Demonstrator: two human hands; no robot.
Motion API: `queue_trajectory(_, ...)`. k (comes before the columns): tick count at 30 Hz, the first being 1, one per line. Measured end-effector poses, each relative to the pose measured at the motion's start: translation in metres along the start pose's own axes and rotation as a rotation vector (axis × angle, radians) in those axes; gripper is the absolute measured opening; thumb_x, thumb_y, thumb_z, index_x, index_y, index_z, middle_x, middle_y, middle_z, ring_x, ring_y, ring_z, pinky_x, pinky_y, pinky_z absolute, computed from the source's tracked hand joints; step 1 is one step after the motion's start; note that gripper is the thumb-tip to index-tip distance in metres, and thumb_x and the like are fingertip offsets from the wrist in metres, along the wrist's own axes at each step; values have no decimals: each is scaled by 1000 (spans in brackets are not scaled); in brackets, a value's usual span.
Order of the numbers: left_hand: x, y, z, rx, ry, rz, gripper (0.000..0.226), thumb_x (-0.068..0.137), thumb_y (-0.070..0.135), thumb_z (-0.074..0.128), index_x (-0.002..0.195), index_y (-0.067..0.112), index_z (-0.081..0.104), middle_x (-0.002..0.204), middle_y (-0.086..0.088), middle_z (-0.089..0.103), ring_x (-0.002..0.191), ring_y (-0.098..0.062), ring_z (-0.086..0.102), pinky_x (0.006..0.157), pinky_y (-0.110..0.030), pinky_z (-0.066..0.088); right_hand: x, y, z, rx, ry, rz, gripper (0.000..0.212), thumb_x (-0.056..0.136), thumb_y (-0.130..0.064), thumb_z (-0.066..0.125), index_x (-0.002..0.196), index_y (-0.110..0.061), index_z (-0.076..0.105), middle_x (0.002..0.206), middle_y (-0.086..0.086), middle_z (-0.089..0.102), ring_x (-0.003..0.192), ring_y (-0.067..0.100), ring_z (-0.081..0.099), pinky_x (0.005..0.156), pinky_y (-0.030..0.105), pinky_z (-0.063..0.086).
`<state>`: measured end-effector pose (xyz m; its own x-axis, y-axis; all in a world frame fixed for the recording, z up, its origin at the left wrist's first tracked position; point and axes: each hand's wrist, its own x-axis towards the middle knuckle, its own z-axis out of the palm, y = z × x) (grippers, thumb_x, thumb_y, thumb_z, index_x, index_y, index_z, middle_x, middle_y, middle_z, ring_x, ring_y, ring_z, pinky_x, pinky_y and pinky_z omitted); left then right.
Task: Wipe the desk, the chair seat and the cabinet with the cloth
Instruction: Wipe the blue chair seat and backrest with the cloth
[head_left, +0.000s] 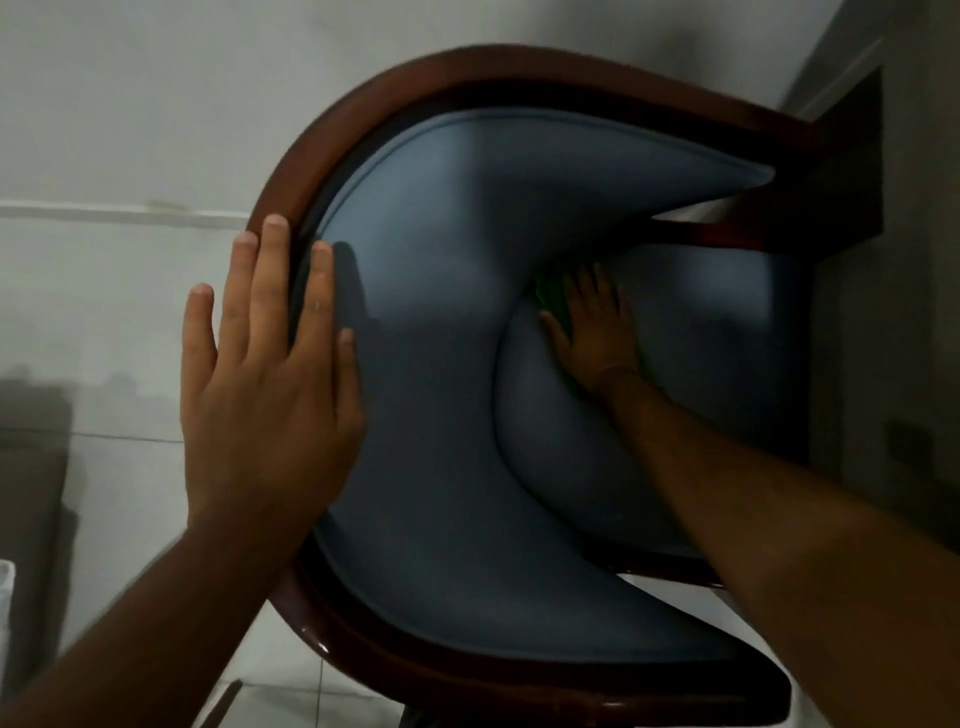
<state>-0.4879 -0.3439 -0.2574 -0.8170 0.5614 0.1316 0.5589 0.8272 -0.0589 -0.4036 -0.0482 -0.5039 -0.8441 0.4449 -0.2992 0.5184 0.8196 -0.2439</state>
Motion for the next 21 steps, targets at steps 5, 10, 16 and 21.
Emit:
queue_trajectory(5, -6, -3, 7, 7, -8, 5, 62, 118, 42, 27, 177, 23, 23, 188, -10, 10, 175, -30, 12, 140, -47, 4, -46, -16, 31, -89, -44, -405, 63, 109, -47, 40, 164, -16, 34, 172, 8, 29, 160, 32, 23, 126, 54, 27)
queue_trajectory(10, -5, 0, 4, 11, -3, 2, 63, 117, 42, 26, 177, 21, 24, 188, -10, 10, 175, -30, 11, 139, -40, -3, -145, 5, 63, -213, -96, -788, 61, 110, -46, 40, 163, -18, 35, 172, 2, 31, 159, 26, 27, 128, 48, 18)
queue_trajectory(16, -4, -5, 5, 11, -3, 13, 64, 116, 42, 26, 177, 21, 25, 188, -8, 10, 175, -30, 11, 138, -36, -8, -146, 26, 55, -244, -115, -931, 60, 107, -48, 48, 161, -22, 41, 169, -1, 37, 156, 22, 36, 125, 43, 23)
queue_trajectory(21, -3, -5, 13, -33, 26, 21, 65, 115, 43, 28, 177, 23, 23, 189, -6, 6, 176, -23, 3, 139, -38, -3, -99, 23, 36, -134, -120, -816, 59, 109, -43, 44, 163, -21, 36, 171, 1, 32, 158, 24, 30, 127, 45, 23)
